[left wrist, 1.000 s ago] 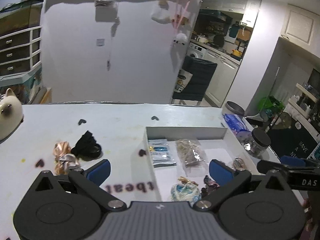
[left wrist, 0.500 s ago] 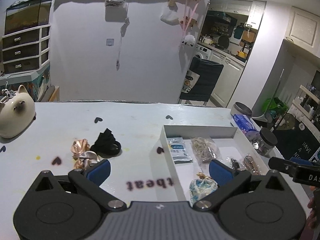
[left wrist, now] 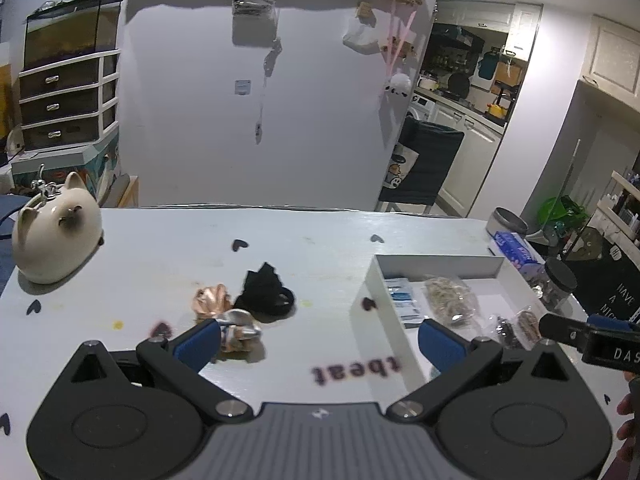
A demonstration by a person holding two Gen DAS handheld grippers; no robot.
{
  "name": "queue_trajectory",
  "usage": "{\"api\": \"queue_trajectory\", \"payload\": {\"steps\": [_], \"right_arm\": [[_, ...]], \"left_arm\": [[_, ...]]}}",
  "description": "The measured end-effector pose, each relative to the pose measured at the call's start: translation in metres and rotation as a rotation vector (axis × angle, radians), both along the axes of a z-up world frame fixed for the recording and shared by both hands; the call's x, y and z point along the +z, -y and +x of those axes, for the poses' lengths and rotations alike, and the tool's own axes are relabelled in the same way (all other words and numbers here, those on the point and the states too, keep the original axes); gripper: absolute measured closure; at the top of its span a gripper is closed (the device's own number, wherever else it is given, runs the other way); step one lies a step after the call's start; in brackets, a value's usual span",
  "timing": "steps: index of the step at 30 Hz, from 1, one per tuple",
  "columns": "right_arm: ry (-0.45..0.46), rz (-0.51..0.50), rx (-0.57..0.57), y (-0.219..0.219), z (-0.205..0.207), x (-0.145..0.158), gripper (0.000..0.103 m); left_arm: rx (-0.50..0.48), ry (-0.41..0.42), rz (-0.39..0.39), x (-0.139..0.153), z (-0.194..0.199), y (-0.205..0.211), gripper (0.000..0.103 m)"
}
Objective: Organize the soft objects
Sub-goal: 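Move both tools back toward the satin and black scrunchies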
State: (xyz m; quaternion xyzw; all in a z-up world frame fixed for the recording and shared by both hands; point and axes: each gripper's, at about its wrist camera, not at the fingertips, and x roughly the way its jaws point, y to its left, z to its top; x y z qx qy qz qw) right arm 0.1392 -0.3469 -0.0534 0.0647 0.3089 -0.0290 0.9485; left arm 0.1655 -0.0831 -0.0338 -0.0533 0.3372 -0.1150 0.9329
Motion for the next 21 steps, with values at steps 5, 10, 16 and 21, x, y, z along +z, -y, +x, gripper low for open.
{"api": "queue_trajectory", "payload": {"steps": [5, 10, 16, 21], "right_arm": [[0.0, -0.003, -0.016, -0.024, 0.005, -0.001, 0.0], [-0.014, -0.004, -0.003, -0.05, 0.011, -0.004, 0.0], [-0.022, -0.013, 0.013, -0.081, 0.016, -0.005, 0.0], [-0.04, -0.036, 0.047, -0.1, 0.023, -0.007, 0.0]], "left_arm": [[0.0, -0.003, 0.006, -0.004, 0.005, -0.023, 0.0], [0.002, -0.012, 0.012, -0.008, 0.011, -0.045, 0.0], [-0.002, -0.05, 0.017, -0.021, 0.024, -0.068, 0.0], [-0.028, -0.046, 0.03, -0.04, 0.044, -0.076, 0.0]]}}
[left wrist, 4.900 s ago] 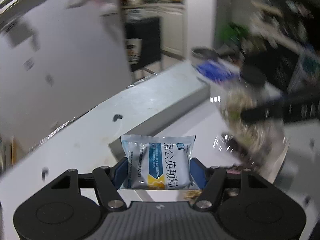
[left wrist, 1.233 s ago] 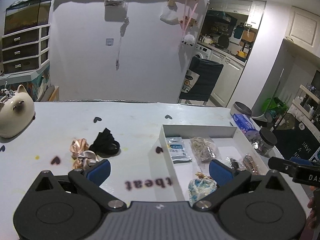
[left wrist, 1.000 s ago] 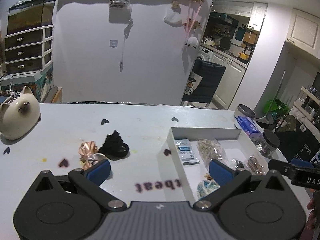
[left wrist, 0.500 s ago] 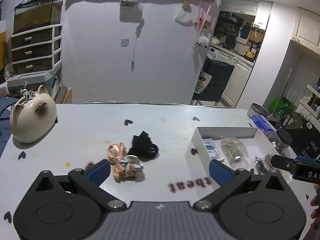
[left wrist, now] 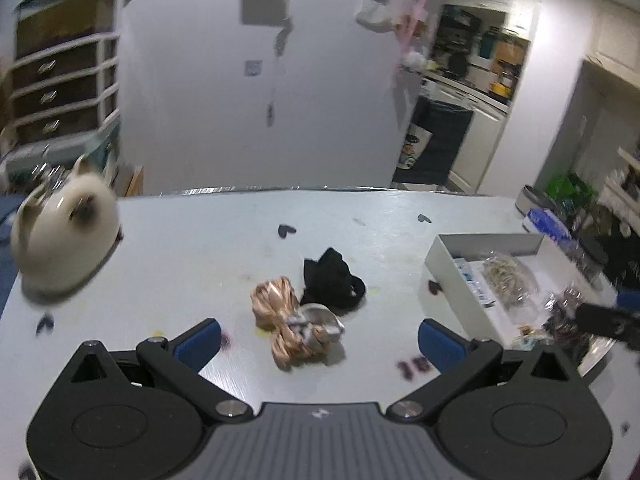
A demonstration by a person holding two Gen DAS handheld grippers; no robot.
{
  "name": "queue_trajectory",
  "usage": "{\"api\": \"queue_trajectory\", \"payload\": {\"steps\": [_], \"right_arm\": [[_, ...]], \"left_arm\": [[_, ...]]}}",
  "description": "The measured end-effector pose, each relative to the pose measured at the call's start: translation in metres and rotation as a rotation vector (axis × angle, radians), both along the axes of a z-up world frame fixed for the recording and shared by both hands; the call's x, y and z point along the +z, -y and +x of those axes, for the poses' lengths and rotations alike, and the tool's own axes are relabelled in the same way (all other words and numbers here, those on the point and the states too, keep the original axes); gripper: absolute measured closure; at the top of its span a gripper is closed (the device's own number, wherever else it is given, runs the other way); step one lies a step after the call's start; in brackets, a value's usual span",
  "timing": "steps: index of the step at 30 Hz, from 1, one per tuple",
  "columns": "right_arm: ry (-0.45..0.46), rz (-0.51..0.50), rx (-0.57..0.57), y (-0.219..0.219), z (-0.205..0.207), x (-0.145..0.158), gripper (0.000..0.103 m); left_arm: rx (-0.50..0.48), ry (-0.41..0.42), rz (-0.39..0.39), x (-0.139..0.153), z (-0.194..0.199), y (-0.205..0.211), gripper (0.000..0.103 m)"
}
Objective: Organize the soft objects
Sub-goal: 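Move both tools back toward the satin and black scrunchies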
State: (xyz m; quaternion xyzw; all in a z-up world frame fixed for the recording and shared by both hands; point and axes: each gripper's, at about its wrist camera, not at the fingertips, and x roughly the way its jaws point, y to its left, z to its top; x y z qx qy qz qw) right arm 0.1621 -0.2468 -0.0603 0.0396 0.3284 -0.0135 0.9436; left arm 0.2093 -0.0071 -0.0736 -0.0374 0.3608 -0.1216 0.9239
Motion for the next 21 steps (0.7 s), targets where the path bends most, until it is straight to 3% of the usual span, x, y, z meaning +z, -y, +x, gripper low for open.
{"api": "queue_trajectory", "payload": {"steps": [2, 6, 15, 21], "right_arm": [[-0.004, -0.004, 0.006, -0.005, 0.004, 0.0, 0.0], [-0.011, -0.008, 0.013, -0.011, 0.012, -0.002, 0.0], [-0.03, 0.032, 0.036, -0.021, 0.048, -0.01, 0.0], [-0.059, 0.083, 0.095, -0.035, 0.095, -0.019, 0.0]], "left_arm": [[-0.045, 0.03, 0.027, -0.008, 0.01, -0.001, 0.0], [-0.228, 0.083, 0.087, -0.026, 0.036, -0.006, 0.0], [-0.47, 0.131, 0.2, -0.067, 0.087, -0.005, 0.0], [-0.577, 0.095, 0.248, -0.103, 0.111, 0.001, 0.0]]}}
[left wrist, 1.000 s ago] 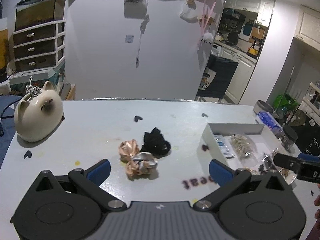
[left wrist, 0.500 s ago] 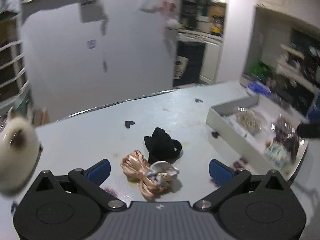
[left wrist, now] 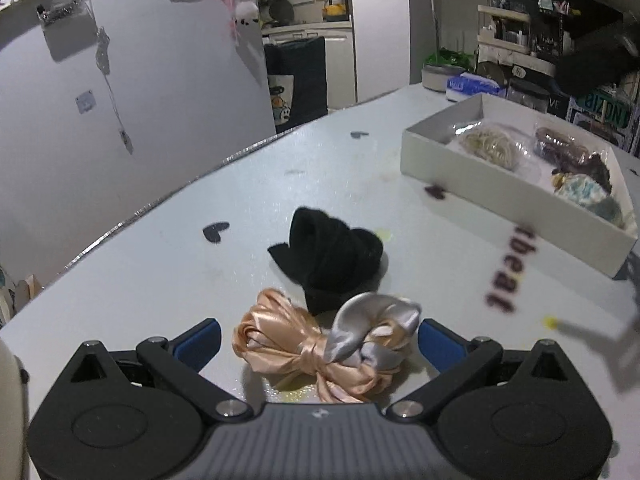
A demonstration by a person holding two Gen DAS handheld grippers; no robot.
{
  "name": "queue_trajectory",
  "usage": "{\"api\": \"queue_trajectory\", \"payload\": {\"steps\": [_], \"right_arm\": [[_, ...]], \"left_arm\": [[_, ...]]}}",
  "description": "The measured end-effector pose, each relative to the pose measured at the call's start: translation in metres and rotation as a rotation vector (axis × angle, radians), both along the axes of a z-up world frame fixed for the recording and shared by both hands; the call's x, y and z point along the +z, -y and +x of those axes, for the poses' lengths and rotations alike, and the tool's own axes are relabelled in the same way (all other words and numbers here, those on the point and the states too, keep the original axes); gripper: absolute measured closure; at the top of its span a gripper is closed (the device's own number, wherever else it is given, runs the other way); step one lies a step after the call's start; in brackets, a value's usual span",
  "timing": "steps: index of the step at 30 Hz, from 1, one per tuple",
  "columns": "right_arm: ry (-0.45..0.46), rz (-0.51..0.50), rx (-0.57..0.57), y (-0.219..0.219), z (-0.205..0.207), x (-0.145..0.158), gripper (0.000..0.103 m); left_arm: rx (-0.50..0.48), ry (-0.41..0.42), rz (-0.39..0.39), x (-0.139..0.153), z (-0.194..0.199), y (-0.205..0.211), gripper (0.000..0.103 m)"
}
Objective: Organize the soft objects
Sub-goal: 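Move both tools back toward the satin and black scrunchies, then grasp the satin scrunchies with left tool while right tool grasps black scrunchie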
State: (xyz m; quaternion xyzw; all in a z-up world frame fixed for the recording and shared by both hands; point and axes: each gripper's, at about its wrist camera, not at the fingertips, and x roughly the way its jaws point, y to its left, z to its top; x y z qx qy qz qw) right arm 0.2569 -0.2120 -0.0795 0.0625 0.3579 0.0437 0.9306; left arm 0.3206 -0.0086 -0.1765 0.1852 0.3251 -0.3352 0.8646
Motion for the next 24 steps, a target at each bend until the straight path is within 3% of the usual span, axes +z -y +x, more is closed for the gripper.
{"api": "queue_trajectory", "payload": {"steps": [8, 24], "right_arm": [[-0.11, 0.164, -0.012, -0.013, 0.061, -0.027, 0.005], [-0.352, 0.521, -0.295, -0.019, 0.126, -0.104, 0.0]], "left_arm": [[-0.02, 0.002, -0.046, -0.012, 0.011, -0.002, 0.006], [-0.021, -0.021, -0.07, -0.015, 0.008, -0.002, 0.016]]}}
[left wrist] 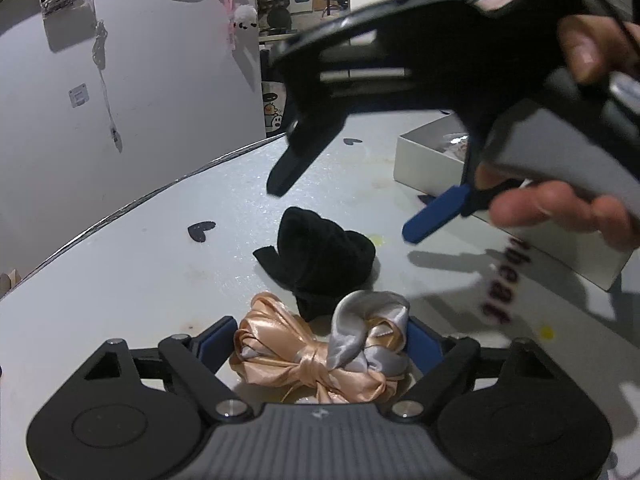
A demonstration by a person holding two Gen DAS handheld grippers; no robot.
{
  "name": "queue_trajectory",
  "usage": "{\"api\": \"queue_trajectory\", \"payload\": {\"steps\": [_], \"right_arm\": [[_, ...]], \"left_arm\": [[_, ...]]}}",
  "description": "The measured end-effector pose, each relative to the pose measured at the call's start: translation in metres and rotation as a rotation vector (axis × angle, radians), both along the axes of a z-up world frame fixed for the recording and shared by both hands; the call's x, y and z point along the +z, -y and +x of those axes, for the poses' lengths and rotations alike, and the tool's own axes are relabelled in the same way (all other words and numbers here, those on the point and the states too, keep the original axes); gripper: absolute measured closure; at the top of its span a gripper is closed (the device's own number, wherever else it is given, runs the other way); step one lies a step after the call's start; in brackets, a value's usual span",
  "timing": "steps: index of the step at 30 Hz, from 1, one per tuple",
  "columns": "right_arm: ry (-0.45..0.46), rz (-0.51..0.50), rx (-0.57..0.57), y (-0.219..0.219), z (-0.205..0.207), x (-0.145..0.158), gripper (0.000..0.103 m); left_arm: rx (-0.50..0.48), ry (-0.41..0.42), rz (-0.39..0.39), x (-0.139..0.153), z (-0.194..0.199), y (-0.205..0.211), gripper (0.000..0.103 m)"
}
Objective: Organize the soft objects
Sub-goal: 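Grasp the satin scrunchies with left tool while right tool grasps black scrunchie, then lift and carry the satin and black scrunchies over the white tray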
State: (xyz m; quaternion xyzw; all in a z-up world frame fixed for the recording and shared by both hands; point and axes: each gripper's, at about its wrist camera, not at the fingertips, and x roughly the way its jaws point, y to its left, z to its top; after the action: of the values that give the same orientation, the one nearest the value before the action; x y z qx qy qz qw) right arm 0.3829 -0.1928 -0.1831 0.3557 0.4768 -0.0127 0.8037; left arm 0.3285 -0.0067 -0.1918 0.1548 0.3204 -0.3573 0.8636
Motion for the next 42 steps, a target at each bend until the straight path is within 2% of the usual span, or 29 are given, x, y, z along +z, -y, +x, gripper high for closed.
{"api": "queue_trajectory", "payload": {"steps": [5, 7, 12, 16, 18, 23, 29, 34, 36, 37, 40, 42], "right_arm": [[-0.079, -0.007, -0.035, -0.004, 0.015, -0.017, 0.0], [-0.075, -0.026, -0.034, -0.009, 0.02, -0.017, 0.003], [-0.078, -0.086, 0.028, -0.024, 0.032, -0.014, 0.022], [-0.071, -0.178, 0.116, -0.035, 0.036, -0.011, 0.051], [-0.058, -0.208, 0.163, -0.037, 0.035, -0.011, 0.056], [-0.042, -0.192, 0.232, -0.032, 0.031, -0.008, 0.082], [-0.004, -0.244, 0.265, -0.023, 0.014, 0.004, 0.087], [0.037, -0.267, 0.295, -0.018, -0.006, 0.016, 0.088], [0.051, -0.278, 0.312, -0.017, -0.016, 0.02, 0.089], [0.059, -0.285, 0.323, -0.017, -0.022, 0.023, 0.089], [0.073, -0.295, 0.349, -0.016, -0.037, 0.028, 0.089], [0.075, -0.303, 0.361, -0.018, -0.044, 0.028, 0.089]], "left_arm": [[0.007, -0.005, -0.001, 0.001, 0.001, 0.0, 0.016], [0.009, -0.006, -0.002, 0.001, 0.0, 0.0, 0.016], [0.011, -0.009, -0.003, 0.001, 0.0, -0.001, 0.016], [0.016, -0.013, -0.003, 0.001, 0.0, -0.001, 0.018], [0.019, -0.014, -0.001, 0.001, 0.0, -0.001, 0.021], [0.033, -0.02, 0.0, 0.004, -0.002, -0.001, 0.033], [0.066, -0.048, -0.01, 0.008, -0.009, -0.006, 0.049], [0.146, -0.079, -0.028, 0.012, -0.02, -0.013, 0.055], [0.179, -0.091, -0.034, 0.014, -0.026, -0.015, 0.06], [0.192, -0.095, -0.037, 0.015, -0.028, -0.016, 0.067], [0.237, -0.095, -0.037, 0.018, -0.039, -0.017, 0.067], [0.266, -0.109, -0.044, 0.019, -0.044, -0.019, 0.055]]}}
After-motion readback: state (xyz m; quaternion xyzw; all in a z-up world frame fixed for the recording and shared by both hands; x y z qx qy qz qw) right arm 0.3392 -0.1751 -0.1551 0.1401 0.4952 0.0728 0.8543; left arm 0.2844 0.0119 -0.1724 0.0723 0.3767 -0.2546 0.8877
